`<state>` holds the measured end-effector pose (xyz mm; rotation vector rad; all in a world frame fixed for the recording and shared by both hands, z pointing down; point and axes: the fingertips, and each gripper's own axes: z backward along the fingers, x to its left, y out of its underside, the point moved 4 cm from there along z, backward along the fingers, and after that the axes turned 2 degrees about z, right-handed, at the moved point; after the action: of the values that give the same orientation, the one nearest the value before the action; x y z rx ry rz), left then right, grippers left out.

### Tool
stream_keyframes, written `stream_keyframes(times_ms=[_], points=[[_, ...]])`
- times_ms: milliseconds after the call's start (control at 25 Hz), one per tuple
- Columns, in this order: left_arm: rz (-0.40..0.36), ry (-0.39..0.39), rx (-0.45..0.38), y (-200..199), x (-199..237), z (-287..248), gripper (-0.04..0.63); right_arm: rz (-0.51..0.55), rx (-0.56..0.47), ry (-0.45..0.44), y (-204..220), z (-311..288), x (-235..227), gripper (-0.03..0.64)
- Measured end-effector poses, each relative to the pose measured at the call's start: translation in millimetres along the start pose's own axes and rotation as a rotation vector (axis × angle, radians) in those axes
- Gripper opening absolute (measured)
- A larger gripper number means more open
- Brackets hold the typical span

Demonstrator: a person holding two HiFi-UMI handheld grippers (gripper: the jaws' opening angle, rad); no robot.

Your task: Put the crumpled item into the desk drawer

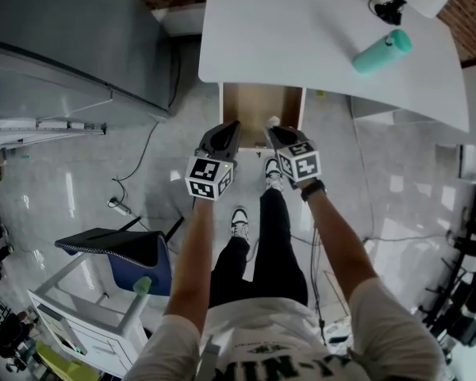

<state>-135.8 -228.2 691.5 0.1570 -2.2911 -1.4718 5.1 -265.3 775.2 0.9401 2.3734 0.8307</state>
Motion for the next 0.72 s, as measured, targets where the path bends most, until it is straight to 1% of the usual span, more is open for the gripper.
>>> stream_keyframes(times_ms=[160, 320, 520, 720], points=[[0.019, 0.009, 0.025, 18, 2, -9, -0.002, 0.046, 0.044, 0.003, 21, -22, -9, 0.021], [0.026, 0.019, 0.041, 32, 5, -19, 0.0, 0.061, 0.068, -0.022, 27, -41, -14, 0.021], [0.042, 0.011, 0.041, 43, 13, -25, -0.002, 0.091, 0.106, -0.017, 35, -63, -27, 0.021], [0.038, 0.001, 0.043, 48, 22, -25, -0.001, 0.131, 0.156, -0.018, 42, -83, -31, 0.021]])
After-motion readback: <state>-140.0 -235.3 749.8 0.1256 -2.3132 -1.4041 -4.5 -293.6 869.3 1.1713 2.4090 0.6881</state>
